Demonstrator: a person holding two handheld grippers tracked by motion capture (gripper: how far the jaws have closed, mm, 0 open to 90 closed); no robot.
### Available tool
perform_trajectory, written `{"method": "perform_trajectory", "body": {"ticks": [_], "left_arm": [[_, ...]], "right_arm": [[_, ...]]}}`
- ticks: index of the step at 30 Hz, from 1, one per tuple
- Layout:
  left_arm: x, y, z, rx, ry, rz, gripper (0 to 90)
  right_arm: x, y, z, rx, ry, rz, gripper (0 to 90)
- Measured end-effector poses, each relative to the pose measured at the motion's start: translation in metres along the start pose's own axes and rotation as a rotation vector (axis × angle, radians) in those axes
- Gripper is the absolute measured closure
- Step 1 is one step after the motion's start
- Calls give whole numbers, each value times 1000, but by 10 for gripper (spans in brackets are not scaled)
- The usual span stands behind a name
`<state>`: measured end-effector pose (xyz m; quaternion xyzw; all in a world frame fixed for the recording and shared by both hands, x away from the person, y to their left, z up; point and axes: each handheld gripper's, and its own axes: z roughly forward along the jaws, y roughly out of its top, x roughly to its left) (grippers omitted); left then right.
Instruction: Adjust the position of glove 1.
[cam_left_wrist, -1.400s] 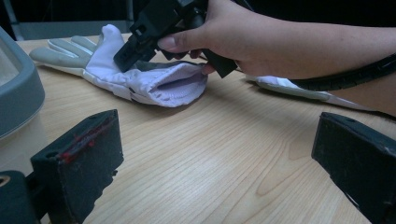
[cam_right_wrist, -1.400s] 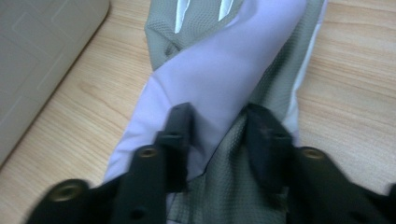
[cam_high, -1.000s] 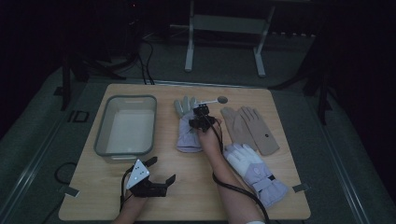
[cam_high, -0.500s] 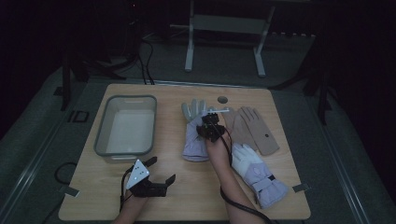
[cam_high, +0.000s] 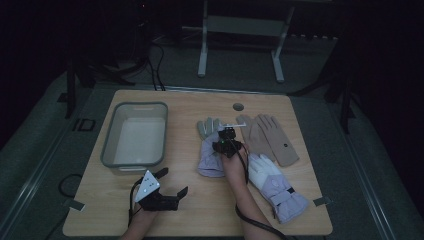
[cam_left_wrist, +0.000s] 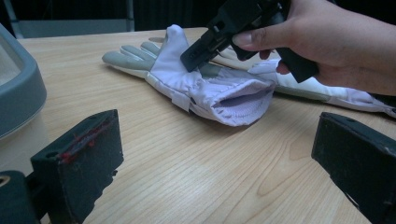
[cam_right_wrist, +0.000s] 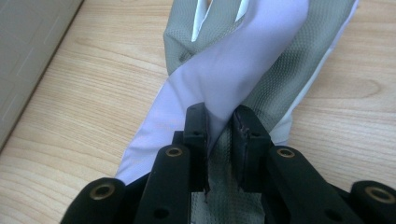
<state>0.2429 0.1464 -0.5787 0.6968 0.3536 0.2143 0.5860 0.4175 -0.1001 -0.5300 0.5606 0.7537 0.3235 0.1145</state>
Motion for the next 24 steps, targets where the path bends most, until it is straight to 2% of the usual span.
{"method": "perform_trajectory", "body": {"ticks": [5, 9, 11, 12, 14, 19, 22, 24], "left_arm": [[0, 0, 0, 2, 1, 3, 21], [0, 0, 0, 2, 1, -3, 21], [0, 0, 0, 1, 1, -2, 21], [0, 0, 0, 0, 2, -3, 21], [0, 0, 0, 0, 1, 0, 21], [0, 0, 0, 0, 1, -4, 21], [0, 0, 0, 0, 2, -1, 21], [0, 0, 0, 1, 3, -2, 21]], "right_arm": [[0, -1, 1, -6, 0, -5, 732], [-2, 0, -5, -6, 17, 4, 626], [-2, 1, -8, -1, 16, -16, 547], [-3, 2, -11, 0, 22, -27, 542], [-4, 4, -17, -17, 34, -55, 470], [-10, 8, -34, -33, 74, -107, 447], [-14, 9, -44, -28, 63, -153, 449], [-20, 8, -53, -37, 82, -156, 449]]}}
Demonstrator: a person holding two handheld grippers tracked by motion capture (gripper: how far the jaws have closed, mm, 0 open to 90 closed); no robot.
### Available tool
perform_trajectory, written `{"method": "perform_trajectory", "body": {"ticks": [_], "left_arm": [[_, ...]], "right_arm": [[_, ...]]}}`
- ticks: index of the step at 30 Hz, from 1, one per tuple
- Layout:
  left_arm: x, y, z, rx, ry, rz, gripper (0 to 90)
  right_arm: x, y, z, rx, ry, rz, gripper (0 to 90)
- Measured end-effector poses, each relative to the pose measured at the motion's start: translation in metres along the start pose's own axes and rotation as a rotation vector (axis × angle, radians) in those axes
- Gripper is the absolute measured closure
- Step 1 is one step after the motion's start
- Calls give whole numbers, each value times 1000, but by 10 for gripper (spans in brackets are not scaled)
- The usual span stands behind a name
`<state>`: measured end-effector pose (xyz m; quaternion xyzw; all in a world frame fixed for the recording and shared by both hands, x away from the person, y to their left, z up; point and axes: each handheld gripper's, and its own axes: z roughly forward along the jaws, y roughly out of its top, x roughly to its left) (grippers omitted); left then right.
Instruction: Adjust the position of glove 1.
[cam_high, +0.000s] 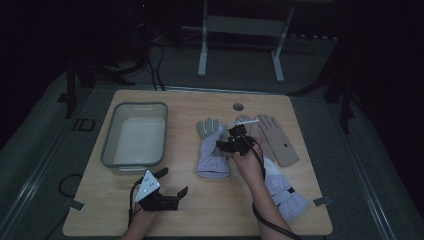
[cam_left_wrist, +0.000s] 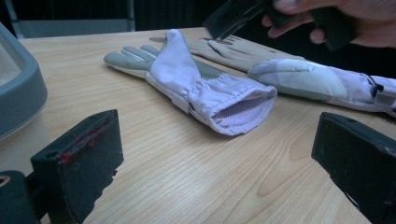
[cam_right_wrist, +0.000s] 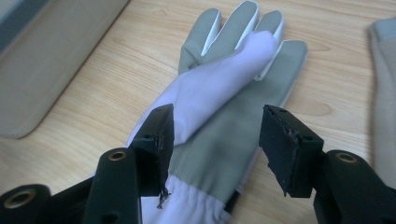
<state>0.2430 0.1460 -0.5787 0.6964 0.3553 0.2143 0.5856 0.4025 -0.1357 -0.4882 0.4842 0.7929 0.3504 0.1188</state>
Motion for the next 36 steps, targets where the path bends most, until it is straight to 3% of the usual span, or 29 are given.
{"method": "perform_trajectory", "body": {"ticks": [10, 15, 17, 23, 27, 33, 36], "left_arm": [[0, 0, 0, -2, 1, -5, 21], [1, 0, -1, -3, 3, -7, 21], [1, 0, -1, -3, 4, -6, 21], [1, 0, -1, -5, 7, -7, 21], [1, 0, -1, -4, 8, -8, 21], [1, 0, -1, -6, 10, -10, 21], [1, 0, -1, -7, 10, -11, 21]], "right_arm": [[-24, -17, -45, -61, 27, -93, 454], [-37, -32, -68, -82, 52, -117, 430], [-43, -40, -76, -77, 63, -135, 430], [-57, -68, -97, -22, 26, -179, 430], [-67, -88, -108, -7, 30, -176, 424], [-80, -115, -117, 37, 29, -128, 438], [-85, -125, -120, 69, 14, -148, 460]]}}
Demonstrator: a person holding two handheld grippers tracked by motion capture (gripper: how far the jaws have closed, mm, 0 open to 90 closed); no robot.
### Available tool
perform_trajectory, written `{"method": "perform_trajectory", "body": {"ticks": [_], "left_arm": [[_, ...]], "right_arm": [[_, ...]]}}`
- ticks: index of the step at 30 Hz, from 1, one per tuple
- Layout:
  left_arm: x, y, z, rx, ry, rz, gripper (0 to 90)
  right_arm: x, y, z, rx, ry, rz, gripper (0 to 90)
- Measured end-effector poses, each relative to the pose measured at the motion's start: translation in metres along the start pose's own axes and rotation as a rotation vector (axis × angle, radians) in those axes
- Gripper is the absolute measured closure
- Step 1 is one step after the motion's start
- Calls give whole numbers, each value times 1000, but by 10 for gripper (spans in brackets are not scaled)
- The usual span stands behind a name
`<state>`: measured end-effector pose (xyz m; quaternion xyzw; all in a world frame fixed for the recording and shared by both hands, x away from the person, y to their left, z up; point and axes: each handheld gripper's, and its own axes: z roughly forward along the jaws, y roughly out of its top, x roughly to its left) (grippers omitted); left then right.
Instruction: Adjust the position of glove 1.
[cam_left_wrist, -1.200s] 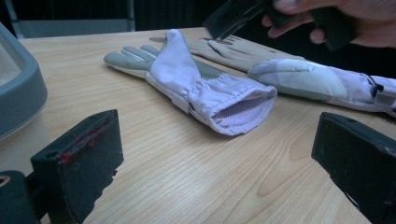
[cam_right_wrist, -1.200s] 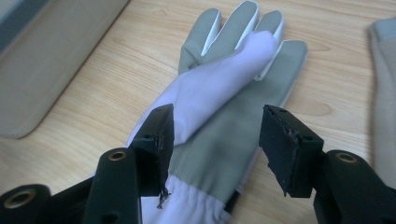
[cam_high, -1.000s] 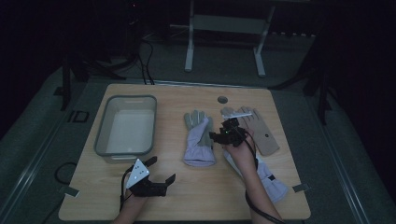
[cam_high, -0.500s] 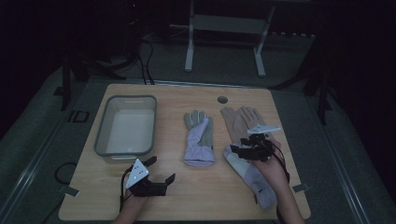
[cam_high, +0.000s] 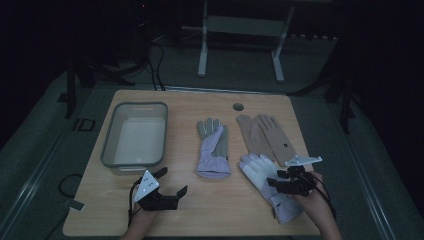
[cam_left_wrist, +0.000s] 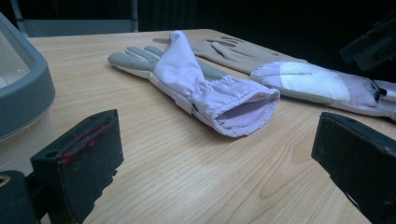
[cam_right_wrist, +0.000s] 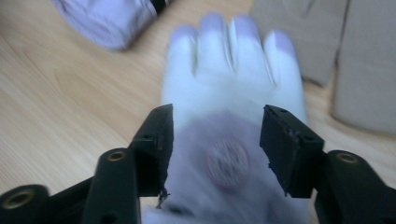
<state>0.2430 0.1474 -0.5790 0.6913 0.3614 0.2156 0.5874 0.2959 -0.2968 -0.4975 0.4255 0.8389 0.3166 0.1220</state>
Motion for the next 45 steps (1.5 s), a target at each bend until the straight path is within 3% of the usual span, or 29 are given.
{"method": "perform_trajectory", "body": {"ticks": [8, 13, 19, 22, 23, 24, 28, 35, 40, 44, 45], "left_arm": [[0, 0, 0, 2, 1, 1, 21], [0, 0, 0, 2, 1, 3, 21], [-1, 0, 0, 3, 2, 6, 21], [-1, 0, 0, 3, 4, 5, 21], [-1, 0, 0, 3, 5, 6, 21], [-1, 0, 0, 3, 6, 7, 21], [-1, 0, 0, 2, 7, 8, 21], [-1, 0, 0, 2, 8, 9, 21], [-1, 0, 0, 2, 8, 8, 21], [-1, 0, 0, 3, 8, 9, 21], [-1, 0, 0, 2, 8, 10, 21]], "right_arm": [[-9, -15, 14, 67, 16, 7, 405], [-8, -22, 28, 95, -30, -32, 403], [-5, -27, 27, 75, -4, -19, 623], [-1, -26, 26, 72, -20, 10, 638], [-1, -27, 25, 66, -25, 12, 653], [-1, -26, 23, 63, -23, 53, 686], [1, -26, 14, 41, -39, 77, 762], [9, -22, -9, -17, -35, 109, 778], [12, -12, -30, -66, -80, 145, 779], [10, -2, -37, -81, -173, 178, 778], [9, -1, -37, -85, -175, 187, 778]]}}
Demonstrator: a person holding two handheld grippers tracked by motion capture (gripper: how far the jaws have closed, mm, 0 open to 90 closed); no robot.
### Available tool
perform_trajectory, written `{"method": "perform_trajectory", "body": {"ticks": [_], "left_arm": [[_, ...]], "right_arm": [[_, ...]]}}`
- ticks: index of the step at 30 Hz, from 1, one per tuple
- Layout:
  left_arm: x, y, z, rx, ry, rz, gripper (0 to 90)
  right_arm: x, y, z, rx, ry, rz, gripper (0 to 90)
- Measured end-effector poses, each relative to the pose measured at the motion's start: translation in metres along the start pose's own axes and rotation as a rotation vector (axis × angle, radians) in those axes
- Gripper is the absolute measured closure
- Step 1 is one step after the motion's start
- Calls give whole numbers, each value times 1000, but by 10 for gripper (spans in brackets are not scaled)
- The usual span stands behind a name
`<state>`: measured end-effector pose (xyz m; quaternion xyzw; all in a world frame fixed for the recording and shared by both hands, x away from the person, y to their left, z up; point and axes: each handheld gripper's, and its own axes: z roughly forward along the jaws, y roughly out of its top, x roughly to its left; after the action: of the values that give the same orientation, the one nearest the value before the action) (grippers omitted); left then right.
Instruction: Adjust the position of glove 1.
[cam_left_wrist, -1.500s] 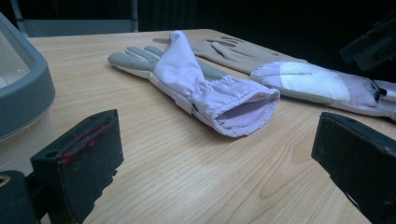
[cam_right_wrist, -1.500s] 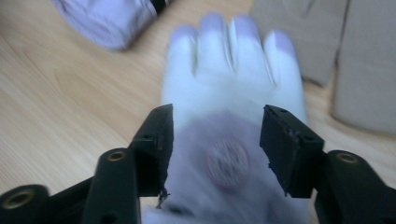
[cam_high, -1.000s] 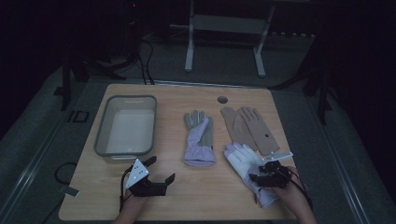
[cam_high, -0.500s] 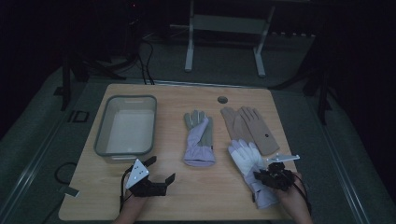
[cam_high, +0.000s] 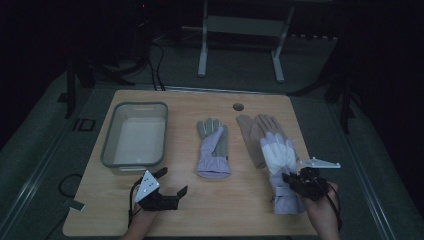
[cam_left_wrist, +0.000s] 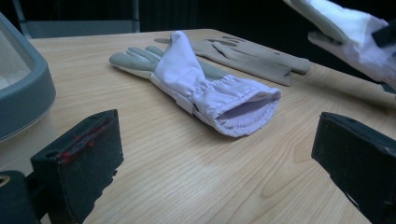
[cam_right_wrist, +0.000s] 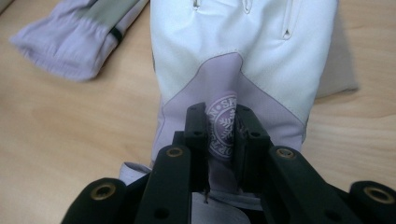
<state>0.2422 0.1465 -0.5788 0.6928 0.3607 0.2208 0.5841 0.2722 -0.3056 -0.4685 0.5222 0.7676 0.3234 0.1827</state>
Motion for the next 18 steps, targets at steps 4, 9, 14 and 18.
{"method": "perform_trajectory", "body": {"ticks": [4, 9, 14, 18], "left_arm": [[0, 0, 0, 1, -1, 0, 21], [0, 0, 0, -1, 0, 3, 21], [0, 0, 0, -1, -1, -1, 21], [0, 0, 0, 0, -2, 4, 20]], "right_arm": [[-3, 11, 0, -29, 5, 28, 777], [-1, 25, 8, -39, -13, 73, 774], [8, 39, 19, -49, -3, 80, 770], [17, 53, 28, -57, 6, 77, 769]]}}
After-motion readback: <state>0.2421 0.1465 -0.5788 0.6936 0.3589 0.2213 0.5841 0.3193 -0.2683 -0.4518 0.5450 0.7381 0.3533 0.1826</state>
